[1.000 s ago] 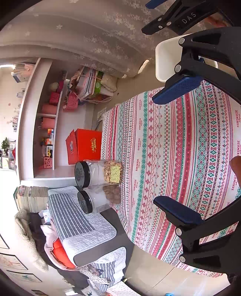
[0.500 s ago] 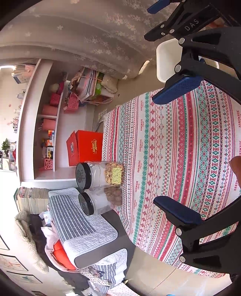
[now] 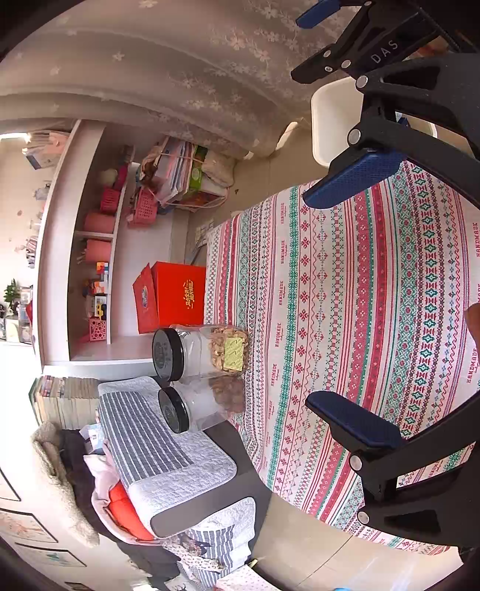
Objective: Collect trash
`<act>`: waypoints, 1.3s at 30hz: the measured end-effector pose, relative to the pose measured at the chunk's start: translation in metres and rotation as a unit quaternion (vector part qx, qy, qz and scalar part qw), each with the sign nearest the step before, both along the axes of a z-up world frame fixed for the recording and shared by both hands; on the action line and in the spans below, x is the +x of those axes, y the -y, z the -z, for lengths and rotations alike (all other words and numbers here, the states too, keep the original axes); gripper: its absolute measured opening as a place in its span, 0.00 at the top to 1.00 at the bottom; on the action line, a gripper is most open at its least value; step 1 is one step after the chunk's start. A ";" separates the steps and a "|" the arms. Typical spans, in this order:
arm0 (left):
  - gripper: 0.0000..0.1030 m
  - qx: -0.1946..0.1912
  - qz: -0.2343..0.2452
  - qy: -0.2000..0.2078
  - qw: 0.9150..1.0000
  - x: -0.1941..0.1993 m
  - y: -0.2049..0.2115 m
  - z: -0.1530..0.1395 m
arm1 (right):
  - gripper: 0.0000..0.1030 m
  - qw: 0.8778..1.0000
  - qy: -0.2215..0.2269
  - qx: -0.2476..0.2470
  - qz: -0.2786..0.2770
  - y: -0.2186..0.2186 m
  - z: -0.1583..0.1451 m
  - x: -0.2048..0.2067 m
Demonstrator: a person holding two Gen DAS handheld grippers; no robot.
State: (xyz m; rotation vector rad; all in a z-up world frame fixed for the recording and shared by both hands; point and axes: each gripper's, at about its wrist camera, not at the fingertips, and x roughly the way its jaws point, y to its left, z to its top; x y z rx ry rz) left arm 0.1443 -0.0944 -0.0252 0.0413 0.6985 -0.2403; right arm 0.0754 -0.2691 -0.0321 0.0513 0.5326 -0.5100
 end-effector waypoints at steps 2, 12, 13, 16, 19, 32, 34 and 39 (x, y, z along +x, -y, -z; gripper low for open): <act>0.07 0.001 0.000 0.001 1.000 0.000 0.001 0.000 | 0.07 1.000 -0.001 0.001 0.001 0.002 0.002 0.000; 0.07 0.004 0.001 0.000 1.000 0.002 0.002 0.003 | 0.07 1.000 -0.010 0.006 0.003 0.004 0.005 0.002; 0.07 0.004 0.001 0.000 1.000 0.002 0.002 0.004 | 0.07 1.000 -0.009 0.005 0.003 0.004 0.005 0.002; 0.07 0.006 0.001 0.000 1.000 0.003 0.002 0.005 | 0.07 1.000 -0.009 0.005 0.003 0.005 0.005 0.002; 0.07 0.008 0.003 0.002 1.000 0.002 0.004 0.006 | 0.07 1.000 -0.011 0.006 0.002 0.006 0.005 0.003; 0.07 0.015 0.009 0.012 1.000 0.000 0.006 0.008 | 0.07 1.000 -0.016 0.009 0.006 0.007 0.005 0.003; 0.07 0.016 0.011 0.015 1.000 -0.001 0.007 0.008 | 0.07 1.000 -0.015 0.009 0.006 0.008 0.006 0.003; 0.09 0.017 0.019 0.022 0.999 -0.003 0.009 0.007 | 0.07 1.000 -0.017 0.009 0.006 0.008 0.006 0.003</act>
